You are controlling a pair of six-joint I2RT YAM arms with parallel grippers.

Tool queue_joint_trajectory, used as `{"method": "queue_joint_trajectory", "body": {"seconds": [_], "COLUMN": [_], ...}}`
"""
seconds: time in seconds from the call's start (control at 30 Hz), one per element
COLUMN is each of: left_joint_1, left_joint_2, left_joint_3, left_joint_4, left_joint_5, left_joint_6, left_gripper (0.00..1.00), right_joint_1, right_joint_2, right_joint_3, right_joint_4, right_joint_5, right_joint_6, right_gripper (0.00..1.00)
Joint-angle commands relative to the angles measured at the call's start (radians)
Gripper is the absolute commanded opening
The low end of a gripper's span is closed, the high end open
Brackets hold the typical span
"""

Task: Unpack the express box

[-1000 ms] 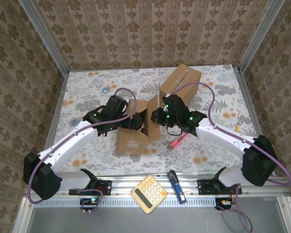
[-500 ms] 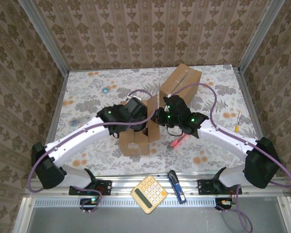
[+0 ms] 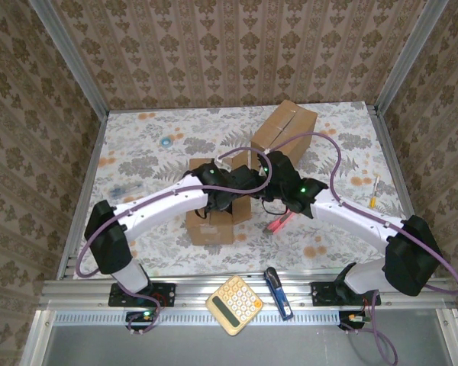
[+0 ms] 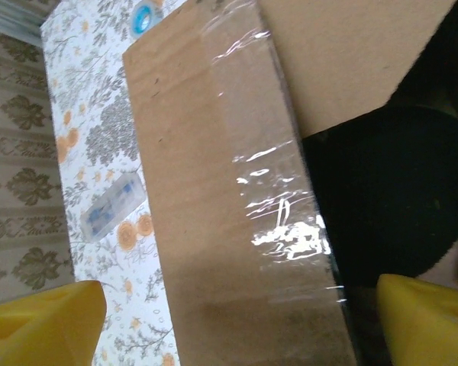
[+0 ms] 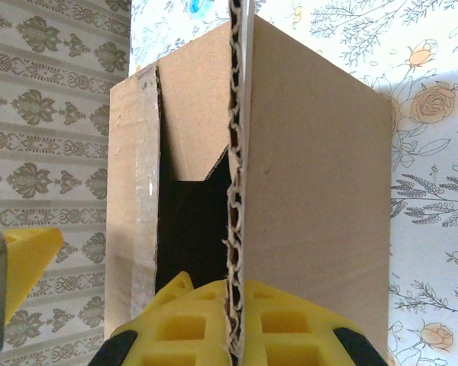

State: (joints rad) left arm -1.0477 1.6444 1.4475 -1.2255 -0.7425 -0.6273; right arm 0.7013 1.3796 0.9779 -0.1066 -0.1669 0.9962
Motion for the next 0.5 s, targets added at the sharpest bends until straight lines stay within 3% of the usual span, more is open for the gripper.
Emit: {"method": "queue_joint_trajectory", "body": {"seconds": [0.0, 0.23, 0.47], "left_joint_1": [-0.014, -0.034, -0.055], "left_joint_2": [0.026, 0.075, 0.111], "left_joint_3": [0.019, 0.038, 0.110], "left_joint_4": [-0.112, -0.192, -0.326], "left_joint_5": [-0.088, -0.155, -0.228], "left_joint_6": [-0.097, -0.139, -0.200], "left_gripper": [0.87, 0.76, 0.45], "right_joint_1": [0.004, 0.004, 0.001], "right_joint_2": [-0.037, -0.043, -0.051], "right_joint_3": [-0.011, -0.025, -0.038], "right_joint_4": [0.048, 0.053, 0.046], "right_joint_5": [-0.007, -0.002, 0.010], "right_joint_6": [0.005, 0.005, 0.003], "right_gripper": [0.00, 0.00, 0.00]}}
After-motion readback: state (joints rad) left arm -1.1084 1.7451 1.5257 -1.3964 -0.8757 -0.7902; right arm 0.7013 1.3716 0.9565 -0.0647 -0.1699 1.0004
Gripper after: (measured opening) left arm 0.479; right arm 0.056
